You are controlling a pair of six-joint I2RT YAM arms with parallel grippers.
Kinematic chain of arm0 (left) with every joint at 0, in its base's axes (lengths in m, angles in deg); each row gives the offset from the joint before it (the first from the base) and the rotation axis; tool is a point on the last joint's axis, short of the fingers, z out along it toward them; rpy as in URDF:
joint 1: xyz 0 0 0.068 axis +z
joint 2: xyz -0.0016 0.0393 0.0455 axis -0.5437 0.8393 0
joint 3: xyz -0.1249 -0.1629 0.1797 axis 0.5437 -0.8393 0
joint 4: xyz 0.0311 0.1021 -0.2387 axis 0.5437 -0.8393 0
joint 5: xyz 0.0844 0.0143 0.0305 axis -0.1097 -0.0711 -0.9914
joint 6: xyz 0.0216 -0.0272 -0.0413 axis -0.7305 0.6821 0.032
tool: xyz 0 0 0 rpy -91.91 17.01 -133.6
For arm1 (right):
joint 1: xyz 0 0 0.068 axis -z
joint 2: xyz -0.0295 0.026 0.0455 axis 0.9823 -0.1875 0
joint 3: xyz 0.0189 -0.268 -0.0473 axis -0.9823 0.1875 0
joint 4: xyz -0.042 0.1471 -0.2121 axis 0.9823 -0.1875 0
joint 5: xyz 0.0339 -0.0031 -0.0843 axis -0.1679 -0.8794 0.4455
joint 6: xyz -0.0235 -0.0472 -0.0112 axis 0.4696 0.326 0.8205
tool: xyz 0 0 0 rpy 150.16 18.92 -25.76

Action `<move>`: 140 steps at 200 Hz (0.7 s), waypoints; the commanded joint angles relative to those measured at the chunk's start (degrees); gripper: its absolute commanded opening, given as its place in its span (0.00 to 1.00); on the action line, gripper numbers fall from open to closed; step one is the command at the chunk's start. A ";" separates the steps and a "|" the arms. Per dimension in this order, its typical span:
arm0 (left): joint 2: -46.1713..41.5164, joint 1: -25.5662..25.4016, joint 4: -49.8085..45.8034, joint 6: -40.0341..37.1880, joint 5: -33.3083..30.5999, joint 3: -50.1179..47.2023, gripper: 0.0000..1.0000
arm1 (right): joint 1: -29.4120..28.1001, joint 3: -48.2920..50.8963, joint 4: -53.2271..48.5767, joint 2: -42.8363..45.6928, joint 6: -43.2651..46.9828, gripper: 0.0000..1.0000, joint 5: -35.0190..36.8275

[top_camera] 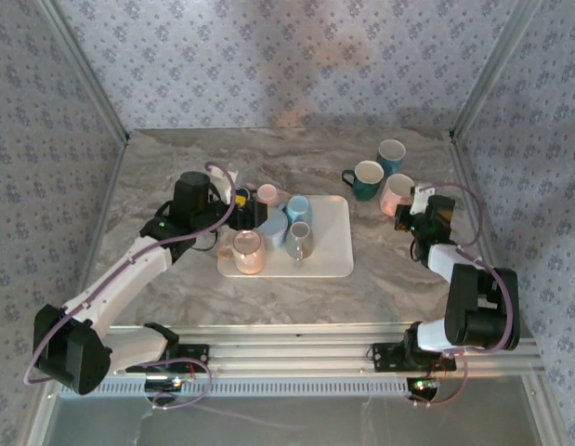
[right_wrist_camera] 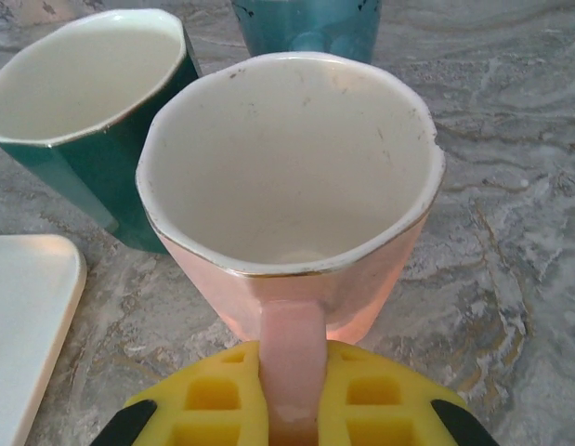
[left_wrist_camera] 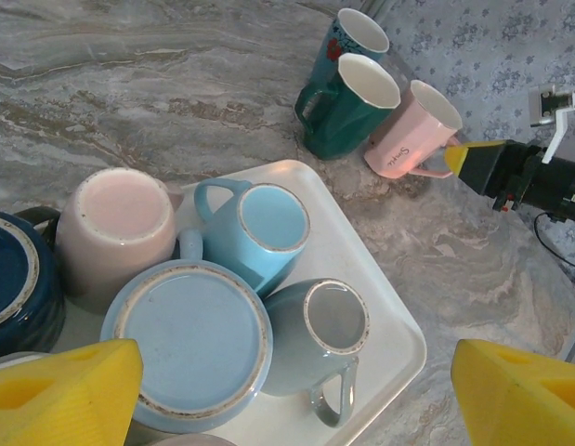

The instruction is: Turn the mug right side up

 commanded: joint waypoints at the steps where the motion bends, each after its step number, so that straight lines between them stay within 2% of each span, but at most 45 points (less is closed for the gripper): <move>1: 0.30 -0.58 -0.46 -0.70 0.74 2.55 0.86 | 0.24 -2.59 7.24 -0.95 1.20 0.00 -2.11; 37: 0.39 -0.66 -0.35 -0.60 0.52 2.60 0.86 | 0.05 -3.75 6.19 -1.68 1.37 0.00 -2.03; 45: 0.41 -0.71 -0.37 -0.60 0.50 2.51 0.86 | -0.02 -3.65 6.07 -1.54 1.28 0.10 -1.69; 57: 0.35 -0.72 -0.20 -0.62 0.34 2.54 0.86 | -0.02 -3.45 6.00 -1.26 1.11 0.31 -1.54; 66: 0.40 -0.75 -0.09 -0.62 0.34 2.48 0.86 | -0.18 -3.17 6.24 -1.06 1.15 0.38 -1.51; 121: 0.50 -0.79 -0.34 -1.01 0.47 2.46 0.86 | -0.66 -1.67 5.86 2.83 1.34 0.54 0.30; 140: 0.42 -0.69 -0.61 -1.14 0.01 2.31 0.86 | -0.48 -0.93 3.55 7.32 -0.18 0.60 4.42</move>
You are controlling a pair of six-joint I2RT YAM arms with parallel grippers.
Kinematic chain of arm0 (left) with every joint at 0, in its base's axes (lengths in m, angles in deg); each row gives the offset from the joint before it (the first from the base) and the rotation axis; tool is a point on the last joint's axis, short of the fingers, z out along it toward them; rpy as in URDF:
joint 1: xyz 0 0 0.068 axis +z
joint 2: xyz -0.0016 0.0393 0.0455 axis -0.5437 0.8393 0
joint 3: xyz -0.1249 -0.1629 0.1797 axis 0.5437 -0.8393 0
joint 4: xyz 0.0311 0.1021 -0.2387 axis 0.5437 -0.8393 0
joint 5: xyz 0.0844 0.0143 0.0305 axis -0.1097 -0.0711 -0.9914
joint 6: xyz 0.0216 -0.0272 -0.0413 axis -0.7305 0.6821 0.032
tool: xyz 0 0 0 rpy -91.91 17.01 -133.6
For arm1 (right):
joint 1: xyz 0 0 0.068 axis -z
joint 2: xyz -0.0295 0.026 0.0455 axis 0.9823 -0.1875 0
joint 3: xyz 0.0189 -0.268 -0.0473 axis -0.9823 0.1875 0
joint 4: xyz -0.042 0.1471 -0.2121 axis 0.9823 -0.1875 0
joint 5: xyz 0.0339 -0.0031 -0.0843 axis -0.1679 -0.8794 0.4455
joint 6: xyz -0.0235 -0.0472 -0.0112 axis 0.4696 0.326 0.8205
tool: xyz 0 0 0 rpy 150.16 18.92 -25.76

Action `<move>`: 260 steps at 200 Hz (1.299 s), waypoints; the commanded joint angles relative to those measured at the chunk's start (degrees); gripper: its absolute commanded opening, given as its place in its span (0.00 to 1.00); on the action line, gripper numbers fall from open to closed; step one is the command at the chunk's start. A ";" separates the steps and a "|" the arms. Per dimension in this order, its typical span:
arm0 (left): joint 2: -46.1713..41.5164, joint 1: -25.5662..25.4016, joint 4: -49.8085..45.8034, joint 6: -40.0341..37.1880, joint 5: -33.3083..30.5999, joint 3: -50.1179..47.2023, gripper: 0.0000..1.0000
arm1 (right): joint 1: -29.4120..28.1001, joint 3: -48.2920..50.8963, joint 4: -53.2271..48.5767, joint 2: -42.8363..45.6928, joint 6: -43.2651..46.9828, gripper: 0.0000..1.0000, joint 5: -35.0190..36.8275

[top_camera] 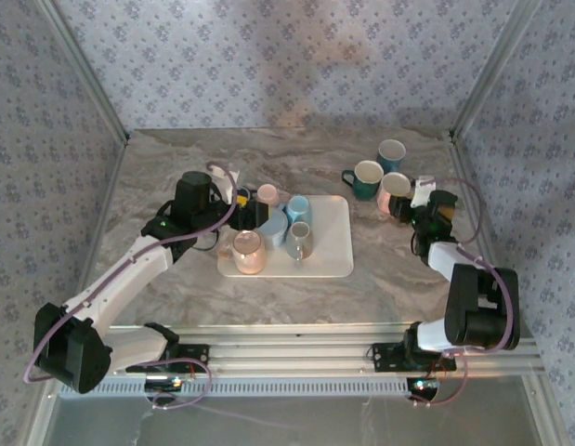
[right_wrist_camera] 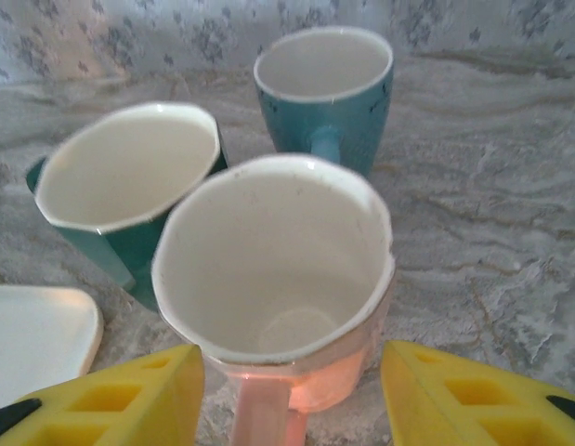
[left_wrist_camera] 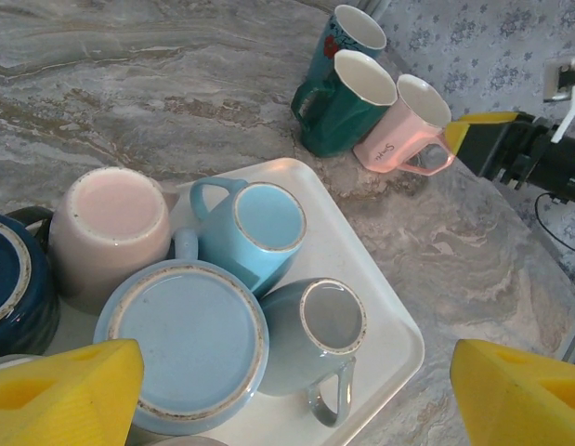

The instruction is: Turn the mug right side up

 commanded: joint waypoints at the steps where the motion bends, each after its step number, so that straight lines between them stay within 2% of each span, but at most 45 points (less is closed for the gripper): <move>1: 0.09 -0.28 -0.56 -1.12 0.00 2.01 0.86 | -0.13 0.42 -0.73 6.14 -1.40 0.60 4.57; 15: 0.15 -0.34 -1.18 -1.24 -0.68 2.16 0.86 | 0.12 -0.36 -7.02 11.02 -4.51 0.63 8.30; 24: 0.17 -0.28 -1.80 -1.43 -1.20 2.27 0.86 | 0.31 -1.97 -14.56 13.66 -7.28 0.64 10.60; 39: 0.34 -0.35 -2.99 -1.39 -2.10 2.40 0.86 | 0.20 -6.41 -27.66 17.47 -10.82 0.63 10.38; 71: 0.22 -0.30 -5.53 0.98 -5.83 1.35 0.86 | -4.06 -14.28 -48.28 21.24 -18.27 0.60 2.51; 90: -0.31 -0.33 -7.04 2.02 -6.04 0.41 0.86 | -10.68 -16.14 -54.59 21.80 -22.54 0.58 -3.62; 106: -1.20 -0.31 -9.12 2.41 -5.87 -0.27 0.86 | -20.22 -15.18 -55.33 22.59 -26.81 0.57 -2.99; 134: -2.90 -0.17 -15.57 2.94 -7.01 -0.38 0.86 | -38.16 -14.28 -55.74 22.34 -32.06 0.57 7.06; 162: -4.85 0.08 -18.45 3.88 -6.44 -1.96 0.86 | -49.43 -15.27 -59.41 19.27 -35.40 0.58 18.89; 180: -6.17 0.03 -17.70 4.22 -5.68 -3.66 0.86 | -53.66 -15.27 -59.95 16.14 -39.18 0.55 20.70; 208: -7.73 0.17 -13.92 4.99 -3.30 -6.35 0.86 | -58.15 -15.05 -54.20 9.87 -42.33 0.52 18.33; 227: -7.76 0.24 -12.03 5.44 -1.29 -6.98 0.86 | -58.88 -15.27 -49.17 5.38 -43.24 0.52 17.94; 260: -8.15 0.45 -12.14 5.64 -1.15 -7.06 0.86 | -58.80 -15.08 -42.35 -0.45 -44.96 0.50 22.59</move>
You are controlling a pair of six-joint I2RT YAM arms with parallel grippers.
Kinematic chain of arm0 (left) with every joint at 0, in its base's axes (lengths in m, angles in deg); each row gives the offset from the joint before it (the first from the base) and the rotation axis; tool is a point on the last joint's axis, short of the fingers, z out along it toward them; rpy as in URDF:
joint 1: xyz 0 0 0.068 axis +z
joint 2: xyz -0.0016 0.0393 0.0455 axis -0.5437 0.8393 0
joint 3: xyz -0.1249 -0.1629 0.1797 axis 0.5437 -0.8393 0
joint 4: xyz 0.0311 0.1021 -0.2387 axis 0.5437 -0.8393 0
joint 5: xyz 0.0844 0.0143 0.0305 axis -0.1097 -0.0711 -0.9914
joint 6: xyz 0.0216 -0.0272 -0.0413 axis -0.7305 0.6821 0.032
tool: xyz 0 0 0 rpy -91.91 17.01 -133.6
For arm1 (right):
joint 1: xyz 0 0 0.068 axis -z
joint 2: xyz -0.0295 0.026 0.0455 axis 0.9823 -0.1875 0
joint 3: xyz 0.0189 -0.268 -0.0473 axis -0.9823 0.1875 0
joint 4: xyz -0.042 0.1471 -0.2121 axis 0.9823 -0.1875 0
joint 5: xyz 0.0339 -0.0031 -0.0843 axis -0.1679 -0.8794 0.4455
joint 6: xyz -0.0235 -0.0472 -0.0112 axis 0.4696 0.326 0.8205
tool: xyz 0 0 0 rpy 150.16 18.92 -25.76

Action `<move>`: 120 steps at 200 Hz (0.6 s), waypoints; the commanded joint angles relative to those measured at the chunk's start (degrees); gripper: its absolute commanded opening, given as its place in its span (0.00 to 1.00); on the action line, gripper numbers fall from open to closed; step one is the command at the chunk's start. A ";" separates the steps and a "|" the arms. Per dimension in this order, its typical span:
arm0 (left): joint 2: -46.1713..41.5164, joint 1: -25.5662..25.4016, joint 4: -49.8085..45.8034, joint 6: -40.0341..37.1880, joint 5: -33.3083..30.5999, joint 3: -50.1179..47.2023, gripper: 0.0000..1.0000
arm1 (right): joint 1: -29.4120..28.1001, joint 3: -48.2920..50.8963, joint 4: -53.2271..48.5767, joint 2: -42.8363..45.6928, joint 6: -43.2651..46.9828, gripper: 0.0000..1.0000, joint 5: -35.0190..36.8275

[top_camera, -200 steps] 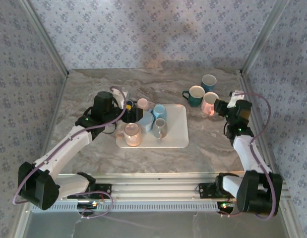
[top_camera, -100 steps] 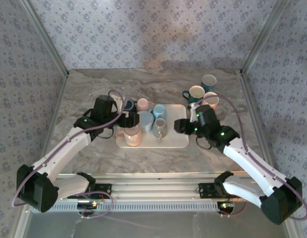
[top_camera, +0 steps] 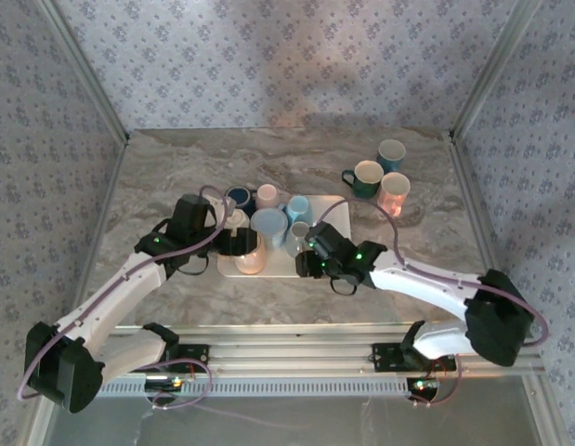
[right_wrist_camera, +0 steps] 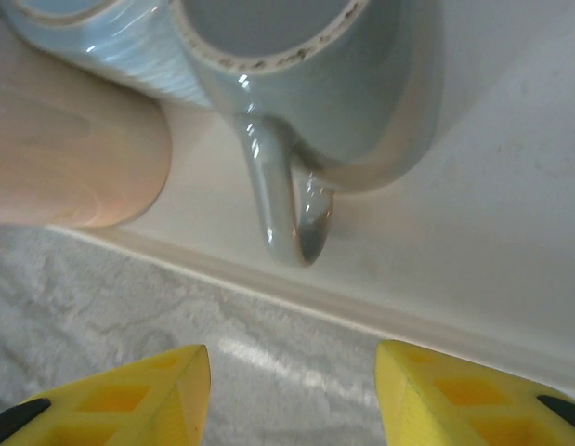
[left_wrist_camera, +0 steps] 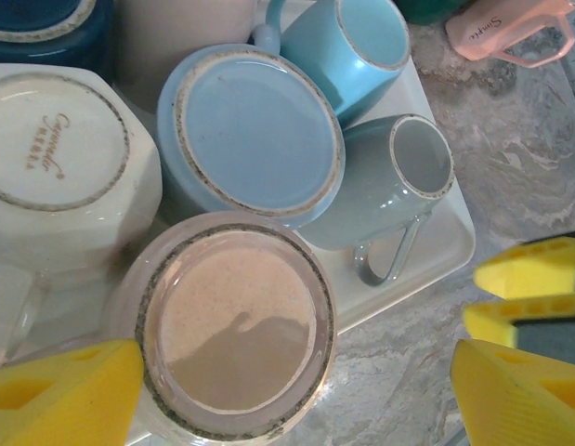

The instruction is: Turn the mug right side up

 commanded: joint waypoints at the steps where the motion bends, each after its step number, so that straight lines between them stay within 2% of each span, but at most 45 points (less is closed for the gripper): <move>1: -1.59 0.38 1.79 0.62 1.76 0.53 0.86 | -0.07 -0.38 6.82 -2.88 -3.11 0.50 4.66; 33: -2.32 0.89 0.99 0.29 1.51 0.79 0.86 | 0.46 -0.41 11.92 -6.60 -3.87 0.44 5.97; 93: -2.04 1.52 1.49 0.53 1.49 0.75 0.86 | -0.06 0.42 12.43 -10.01 -10.57 0.40 10.86; 120: -1.65 1.64 1.47 0.40 1.58 1.04 0.86 | -0.06 -0.34 7.05 -9.76 -12.55 0.26 14.90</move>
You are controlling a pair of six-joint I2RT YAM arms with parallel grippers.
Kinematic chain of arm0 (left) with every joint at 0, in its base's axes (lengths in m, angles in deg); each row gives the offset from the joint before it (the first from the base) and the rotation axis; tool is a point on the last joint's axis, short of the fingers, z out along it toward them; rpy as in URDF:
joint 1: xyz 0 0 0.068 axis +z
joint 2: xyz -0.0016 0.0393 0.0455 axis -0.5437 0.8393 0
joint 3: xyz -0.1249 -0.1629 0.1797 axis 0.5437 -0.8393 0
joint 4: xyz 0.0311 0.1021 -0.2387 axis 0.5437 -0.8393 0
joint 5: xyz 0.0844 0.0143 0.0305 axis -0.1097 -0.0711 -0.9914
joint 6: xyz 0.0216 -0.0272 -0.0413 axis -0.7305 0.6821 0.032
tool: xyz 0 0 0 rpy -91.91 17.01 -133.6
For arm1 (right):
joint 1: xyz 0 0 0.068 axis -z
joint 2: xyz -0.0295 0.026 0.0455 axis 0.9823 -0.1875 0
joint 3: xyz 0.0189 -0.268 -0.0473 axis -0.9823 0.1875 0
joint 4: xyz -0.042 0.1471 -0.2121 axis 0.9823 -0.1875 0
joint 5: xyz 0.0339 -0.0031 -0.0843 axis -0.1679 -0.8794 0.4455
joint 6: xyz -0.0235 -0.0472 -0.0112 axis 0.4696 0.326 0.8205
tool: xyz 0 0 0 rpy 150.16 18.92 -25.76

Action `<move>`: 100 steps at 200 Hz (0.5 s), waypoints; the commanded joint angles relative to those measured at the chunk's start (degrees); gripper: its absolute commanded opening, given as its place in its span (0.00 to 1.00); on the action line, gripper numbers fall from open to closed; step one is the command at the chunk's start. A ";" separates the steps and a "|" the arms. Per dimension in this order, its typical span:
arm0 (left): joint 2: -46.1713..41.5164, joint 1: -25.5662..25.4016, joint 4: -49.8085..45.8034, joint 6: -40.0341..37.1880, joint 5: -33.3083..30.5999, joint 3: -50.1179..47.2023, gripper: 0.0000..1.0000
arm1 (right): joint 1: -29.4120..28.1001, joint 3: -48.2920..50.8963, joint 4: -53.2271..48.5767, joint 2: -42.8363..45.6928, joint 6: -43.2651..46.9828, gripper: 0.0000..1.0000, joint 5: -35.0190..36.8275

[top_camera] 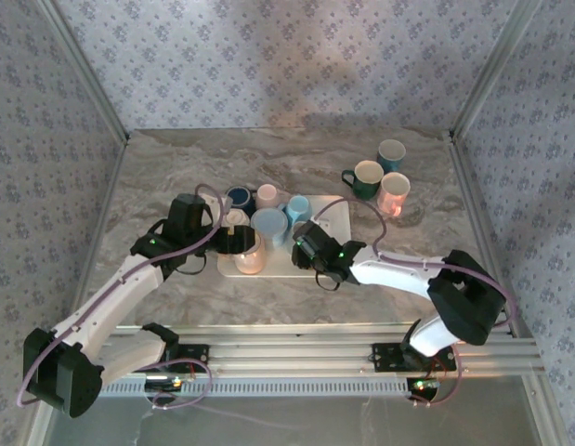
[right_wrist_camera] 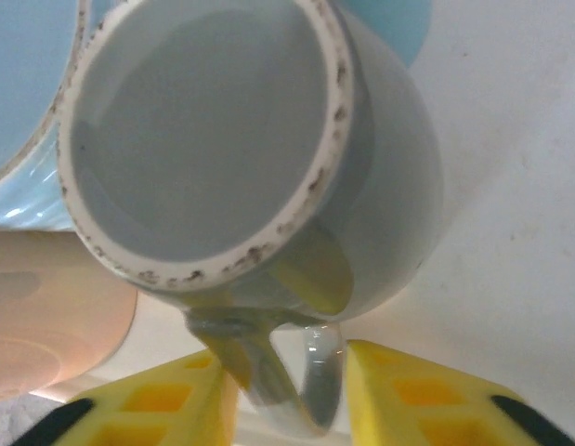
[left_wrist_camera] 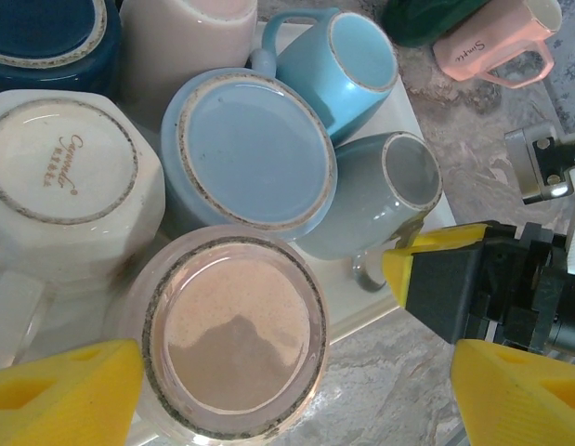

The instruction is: Turn the mug right side up

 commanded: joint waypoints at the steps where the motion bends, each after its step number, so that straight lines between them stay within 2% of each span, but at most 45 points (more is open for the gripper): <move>1: -0.12 0.37 1.06 0.18 1.03 1.09 0.86 | -0.06 -0.37 -4.77 -0.27 -3.42 0.26 6.42; 38: 0.16 0.47 1.35 0.41 1.12 1.04 0.86 | -0.24 -0.22 -6.16 1.22 0.88 0.24 7.38; 63: 0.33 0.51 1.73 0.68 1.23 0.93 0.86 | -0.06 -1.07 -8.48 0.32 3.46 0.33 6.70; 100: 0.41 0.52 2.16 1.01 1.21 0.86 0.86 | -0.14 -2.35 -10.56 -1.68 1.21 0.39 8.69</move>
